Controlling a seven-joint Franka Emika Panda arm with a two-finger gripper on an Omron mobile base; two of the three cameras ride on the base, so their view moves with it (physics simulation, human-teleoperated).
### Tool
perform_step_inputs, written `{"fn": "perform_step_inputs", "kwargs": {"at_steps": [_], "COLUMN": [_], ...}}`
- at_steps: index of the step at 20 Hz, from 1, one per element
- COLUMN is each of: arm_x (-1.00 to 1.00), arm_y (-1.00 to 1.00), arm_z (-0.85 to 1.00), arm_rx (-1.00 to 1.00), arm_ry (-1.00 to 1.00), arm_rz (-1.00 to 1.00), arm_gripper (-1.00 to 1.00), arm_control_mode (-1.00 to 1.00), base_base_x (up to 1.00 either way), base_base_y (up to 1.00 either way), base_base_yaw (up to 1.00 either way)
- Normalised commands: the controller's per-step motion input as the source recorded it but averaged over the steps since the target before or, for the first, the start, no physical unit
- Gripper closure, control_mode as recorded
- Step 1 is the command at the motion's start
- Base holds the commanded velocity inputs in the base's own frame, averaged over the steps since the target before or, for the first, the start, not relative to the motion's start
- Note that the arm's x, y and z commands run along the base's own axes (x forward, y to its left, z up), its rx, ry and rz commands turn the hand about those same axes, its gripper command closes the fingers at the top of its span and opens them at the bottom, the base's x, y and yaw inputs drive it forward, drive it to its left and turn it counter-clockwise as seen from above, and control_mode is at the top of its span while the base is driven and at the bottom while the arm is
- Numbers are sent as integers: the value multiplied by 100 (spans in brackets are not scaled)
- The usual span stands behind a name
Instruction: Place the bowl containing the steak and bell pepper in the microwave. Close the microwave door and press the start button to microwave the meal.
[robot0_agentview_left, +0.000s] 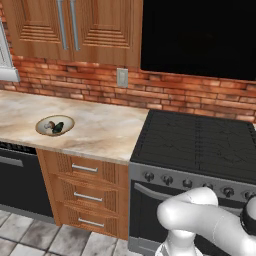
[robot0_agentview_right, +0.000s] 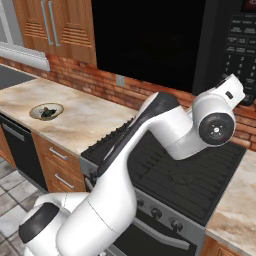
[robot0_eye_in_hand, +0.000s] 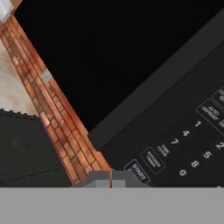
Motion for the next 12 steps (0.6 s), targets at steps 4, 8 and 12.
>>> {"fn": "perform_step_inputs", "kwargs": {"at_steps": [4, 8, 12], "arm_x": [29, 32, 26], "arm_y": [-5, -21, -34], "arm_z": [-10, -1, -1], "arm_rx": [1, 3, 2], "arm_ry": [0, 0, 0], "arm_rz": [5, 0, 0], "arm_gripper": [100, 100, 100], "arm_control_mode": [-100, -100, -100], "base_base_x": [0, 0, 0], "base_base_y": [0, 0, 0], "base_base_yaw": [0, 0, 0]}}
